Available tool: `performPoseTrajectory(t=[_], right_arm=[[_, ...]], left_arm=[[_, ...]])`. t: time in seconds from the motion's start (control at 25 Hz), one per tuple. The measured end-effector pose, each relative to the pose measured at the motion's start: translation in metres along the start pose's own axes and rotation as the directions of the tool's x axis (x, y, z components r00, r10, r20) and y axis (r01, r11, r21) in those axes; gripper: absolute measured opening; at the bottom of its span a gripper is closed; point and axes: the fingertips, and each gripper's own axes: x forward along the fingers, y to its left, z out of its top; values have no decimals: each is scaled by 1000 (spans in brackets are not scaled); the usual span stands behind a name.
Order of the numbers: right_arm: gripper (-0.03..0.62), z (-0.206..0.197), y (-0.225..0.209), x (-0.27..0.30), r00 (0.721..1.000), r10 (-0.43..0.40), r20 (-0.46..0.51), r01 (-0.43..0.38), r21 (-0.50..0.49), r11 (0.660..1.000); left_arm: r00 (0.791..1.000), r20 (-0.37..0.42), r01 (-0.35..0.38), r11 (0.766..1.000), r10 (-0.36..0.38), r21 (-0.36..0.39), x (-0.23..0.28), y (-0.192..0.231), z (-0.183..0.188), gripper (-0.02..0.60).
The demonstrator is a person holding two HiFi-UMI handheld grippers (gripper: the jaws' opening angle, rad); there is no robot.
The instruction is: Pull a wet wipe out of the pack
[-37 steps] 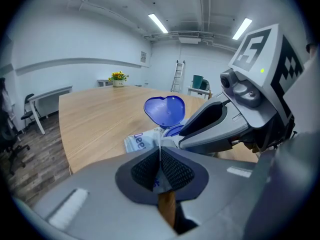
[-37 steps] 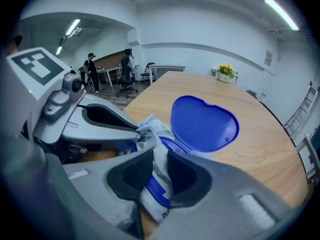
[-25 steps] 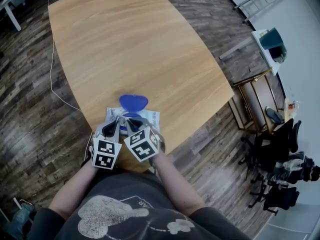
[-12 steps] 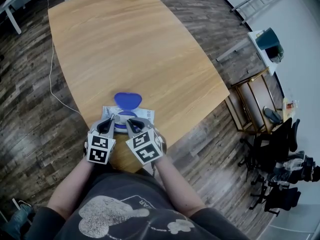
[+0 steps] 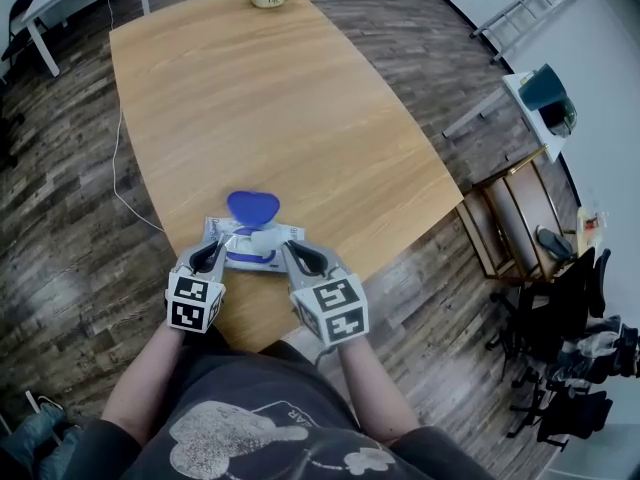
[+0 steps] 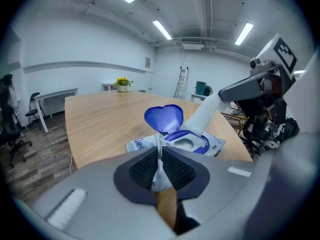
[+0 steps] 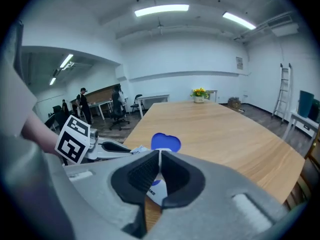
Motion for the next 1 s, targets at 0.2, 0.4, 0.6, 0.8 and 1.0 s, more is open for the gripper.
performPoseTrajectory(t=[0.2,0.4,0.6,0.8,1.0], right_arm=[[6,1,-22,-14,998,27,59,-29,31,999],[6,-1,-27,-20,993,88,81,-90,19,996],[6,-2,-27,-25,992,83,99,-88,46,995],[6,-10,-9,-41,993,35,110,-40,43,998],[6,-31,31,-78,993,-22,120,16,57,998]], left_arm=[[998,26,-53,998,54,-33,-16,-4,2,130],[985,58,-157,985,161,-72,-44,-4,4,140],[976,110,-173,977,187,-128,-70,-7,13,138],[966,199,-129,972,168,-198,-106,-10,23,98],[952,274,-85,978,136,-189,-160,-24,12,71]])
